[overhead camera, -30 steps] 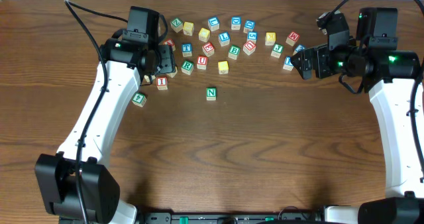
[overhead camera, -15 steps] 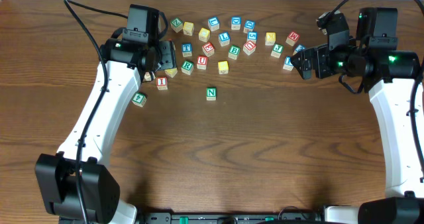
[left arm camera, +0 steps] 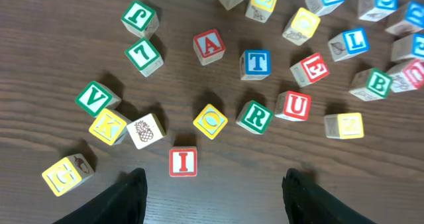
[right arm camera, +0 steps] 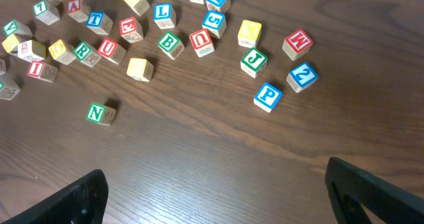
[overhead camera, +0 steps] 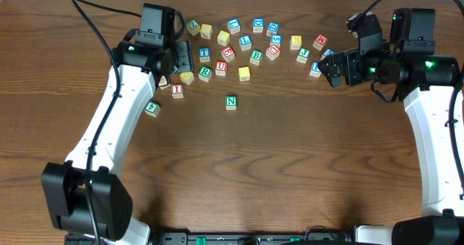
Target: Spell out NEURIPS
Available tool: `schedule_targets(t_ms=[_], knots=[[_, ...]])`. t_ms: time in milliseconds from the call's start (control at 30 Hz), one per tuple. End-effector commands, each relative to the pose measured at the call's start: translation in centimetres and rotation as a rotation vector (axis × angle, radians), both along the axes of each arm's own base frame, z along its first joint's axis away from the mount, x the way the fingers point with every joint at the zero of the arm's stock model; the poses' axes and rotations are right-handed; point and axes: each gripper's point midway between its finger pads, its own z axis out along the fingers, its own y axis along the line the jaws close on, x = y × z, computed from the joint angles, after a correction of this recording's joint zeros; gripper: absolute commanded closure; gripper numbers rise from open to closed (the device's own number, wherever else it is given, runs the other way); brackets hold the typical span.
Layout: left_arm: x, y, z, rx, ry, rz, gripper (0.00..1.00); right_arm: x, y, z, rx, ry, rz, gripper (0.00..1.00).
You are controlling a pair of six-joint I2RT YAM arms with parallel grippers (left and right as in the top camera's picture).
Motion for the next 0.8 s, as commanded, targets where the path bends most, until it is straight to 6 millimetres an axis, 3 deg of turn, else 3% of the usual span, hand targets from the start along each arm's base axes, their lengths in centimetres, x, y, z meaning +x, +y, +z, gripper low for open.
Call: schedule_targets(t_ms=[0,433,767], knots=[[0.8,0.4,-1.4,0.034,0.020,0.007,0.35,0.2,0.1,0.9,0.013,-0.020,0.001,0.01],[1.2,-0.7,-2.6,-0.001,0.035,0.027,0.35,0.2,0.1,0.9,0.013,-0.020,0.002,0.01],[1.8,-5.0,-3.2,-0.025,0.002,-0.035,0.35,0.2,0.1,0.9,0.013,-0.020,0.002,0.01]])
